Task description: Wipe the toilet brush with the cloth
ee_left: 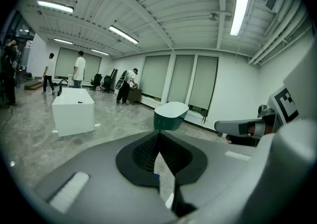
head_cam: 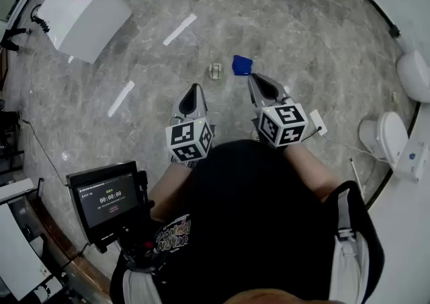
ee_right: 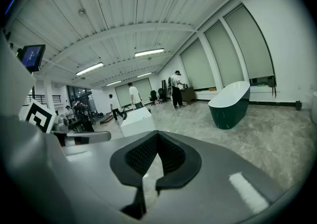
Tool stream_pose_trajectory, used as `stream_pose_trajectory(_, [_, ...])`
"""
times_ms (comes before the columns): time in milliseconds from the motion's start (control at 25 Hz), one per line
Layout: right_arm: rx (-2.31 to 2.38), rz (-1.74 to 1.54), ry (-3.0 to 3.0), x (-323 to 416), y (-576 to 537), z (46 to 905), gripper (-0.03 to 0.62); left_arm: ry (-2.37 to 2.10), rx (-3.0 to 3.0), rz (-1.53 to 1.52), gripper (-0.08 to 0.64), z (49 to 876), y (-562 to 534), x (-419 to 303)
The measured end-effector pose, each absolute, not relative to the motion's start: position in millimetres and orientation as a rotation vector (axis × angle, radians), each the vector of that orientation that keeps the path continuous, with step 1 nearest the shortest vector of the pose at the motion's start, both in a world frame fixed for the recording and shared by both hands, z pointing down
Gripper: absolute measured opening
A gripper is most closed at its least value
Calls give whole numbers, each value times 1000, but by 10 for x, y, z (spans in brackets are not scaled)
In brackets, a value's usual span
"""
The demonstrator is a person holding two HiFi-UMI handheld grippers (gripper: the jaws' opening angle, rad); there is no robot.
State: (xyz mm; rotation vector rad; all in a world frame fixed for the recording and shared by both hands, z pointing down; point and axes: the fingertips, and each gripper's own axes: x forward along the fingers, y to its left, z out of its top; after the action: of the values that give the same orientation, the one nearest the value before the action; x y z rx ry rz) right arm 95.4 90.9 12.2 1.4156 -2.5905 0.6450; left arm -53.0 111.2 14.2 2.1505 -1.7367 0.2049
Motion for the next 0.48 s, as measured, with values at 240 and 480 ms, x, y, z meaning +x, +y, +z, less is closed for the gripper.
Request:
stream_pose_trajectory(240, [1421, 648, -2587, 963, 919, 128, 2, -1731, 2142, 209, 3, 164, 1097, -534])
stream_pose_trajectory(480, [1411, 651, -2585, 943, 936, 142, 2, -1728, 2140, 206, 3, 168, 1108, -537])
